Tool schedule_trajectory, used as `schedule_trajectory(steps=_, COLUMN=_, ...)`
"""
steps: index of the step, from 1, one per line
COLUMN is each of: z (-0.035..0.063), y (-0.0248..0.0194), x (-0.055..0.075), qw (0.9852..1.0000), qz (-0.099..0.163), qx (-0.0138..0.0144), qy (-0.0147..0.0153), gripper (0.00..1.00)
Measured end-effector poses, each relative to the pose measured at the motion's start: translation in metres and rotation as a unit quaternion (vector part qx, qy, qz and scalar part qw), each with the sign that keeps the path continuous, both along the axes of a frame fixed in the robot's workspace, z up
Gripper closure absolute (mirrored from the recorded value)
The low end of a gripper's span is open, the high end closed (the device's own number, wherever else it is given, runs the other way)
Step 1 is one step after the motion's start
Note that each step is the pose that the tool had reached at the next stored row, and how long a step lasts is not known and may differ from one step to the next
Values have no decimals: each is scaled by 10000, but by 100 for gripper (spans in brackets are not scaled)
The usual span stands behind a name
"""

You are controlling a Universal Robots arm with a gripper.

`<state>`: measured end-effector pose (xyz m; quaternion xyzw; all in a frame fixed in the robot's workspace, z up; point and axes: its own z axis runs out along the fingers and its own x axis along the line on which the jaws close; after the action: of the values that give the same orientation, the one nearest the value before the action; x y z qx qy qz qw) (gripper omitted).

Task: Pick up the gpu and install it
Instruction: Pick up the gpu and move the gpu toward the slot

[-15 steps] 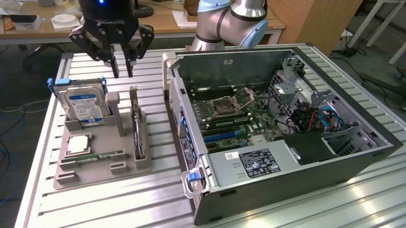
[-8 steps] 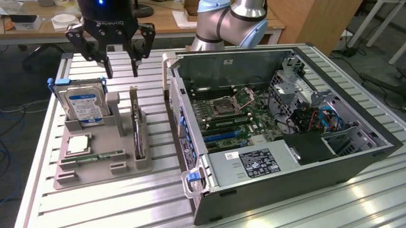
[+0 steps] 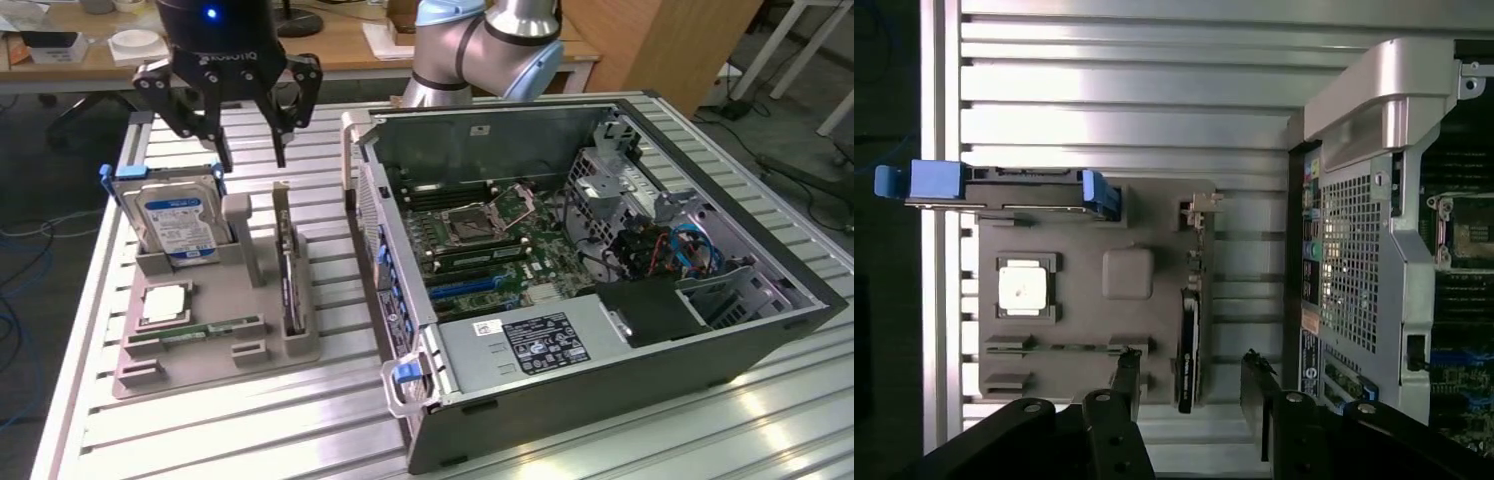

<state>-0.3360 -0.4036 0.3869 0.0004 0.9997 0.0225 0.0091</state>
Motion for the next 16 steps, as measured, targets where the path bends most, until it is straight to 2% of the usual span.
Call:
schedule_trajectory(steps=2, z=-37, y=-4, x=1, qw=10000, qz=81, qx=0, qy=17, gripper=47)
schedule_trajectory(steps=9, z=-142, y=-18, x=1, qw=9999, qz=119, qx=-5, qy=22, gripper=47)
schedule_trajectory(steps=16, z=-211, y=-73, x=1, qw=9999, qz=119, qx=-8, qy=26, gripper=47)
